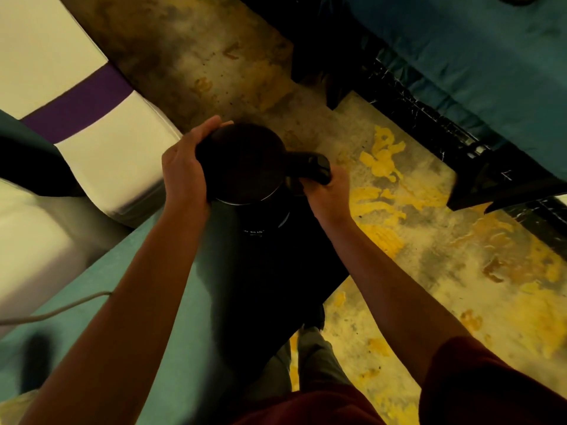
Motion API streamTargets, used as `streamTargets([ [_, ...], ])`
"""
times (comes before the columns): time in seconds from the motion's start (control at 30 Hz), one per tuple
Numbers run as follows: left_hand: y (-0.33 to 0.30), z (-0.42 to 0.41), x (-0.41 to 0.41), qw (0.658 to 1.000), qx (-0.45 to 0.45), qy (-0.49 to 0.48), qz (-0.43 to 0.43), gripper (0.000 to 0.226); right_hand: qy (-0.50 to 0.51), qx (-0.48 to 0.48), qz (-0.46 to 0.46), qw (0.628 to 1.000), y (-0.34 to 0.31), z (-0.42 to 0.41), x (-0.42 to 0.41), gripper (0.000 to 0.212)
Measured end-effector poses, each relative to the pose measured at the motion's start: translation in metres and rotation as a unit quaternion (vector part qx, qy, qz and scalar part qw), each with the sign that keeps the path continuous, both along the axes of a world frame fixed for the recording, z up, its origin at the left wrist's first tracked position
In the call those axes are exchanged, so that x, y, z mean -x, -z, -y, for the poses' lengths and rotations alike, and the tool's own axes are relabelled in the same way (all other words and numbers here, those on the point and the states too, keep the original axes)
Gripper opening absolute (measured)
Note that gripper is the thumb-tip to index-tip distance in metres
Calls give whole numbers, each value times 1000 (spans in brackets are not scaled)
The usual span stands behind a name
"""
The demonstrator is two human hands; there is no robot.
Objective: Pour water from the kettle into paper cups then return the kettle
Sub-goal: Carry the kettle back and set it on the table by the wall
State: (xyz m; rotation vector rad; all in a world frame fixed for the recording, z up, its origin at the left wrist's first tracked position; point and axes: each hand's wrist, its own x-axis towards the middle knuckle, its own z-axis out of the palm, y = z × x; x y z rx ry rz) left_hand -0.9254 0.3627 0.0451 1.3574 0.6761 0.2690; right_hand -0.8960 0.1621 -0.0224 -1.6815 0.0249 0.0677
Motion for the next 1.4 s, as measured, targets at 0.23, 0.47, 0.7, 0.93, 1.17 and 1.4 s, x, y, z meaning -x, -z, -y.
streamTargets([
  [0.23,-65,34,-23,997,59,46,35,24,33,4,13,999,-64,35,-5,35],
  [0.47,-123,90,-48,986,76,133,70,26,103,10,32,994,-127,93,-8,21],
  [0.7,-165,168,-87,978,95,153,107,26,116,-10,71,991,-179,166,-31,39],
  [0.93,-193,258,-129,967,70,192,150,33,138,-43,86,986,-205,262,-63,42],
  [1.17,-203,349,-176,958,72,223,166,33,196,-44,124,972,-203,353,-108,52],
  [1.4,-209,408,-239,965,52,213,147,25,241,-55,121,961,-209,399,-168,28],
])
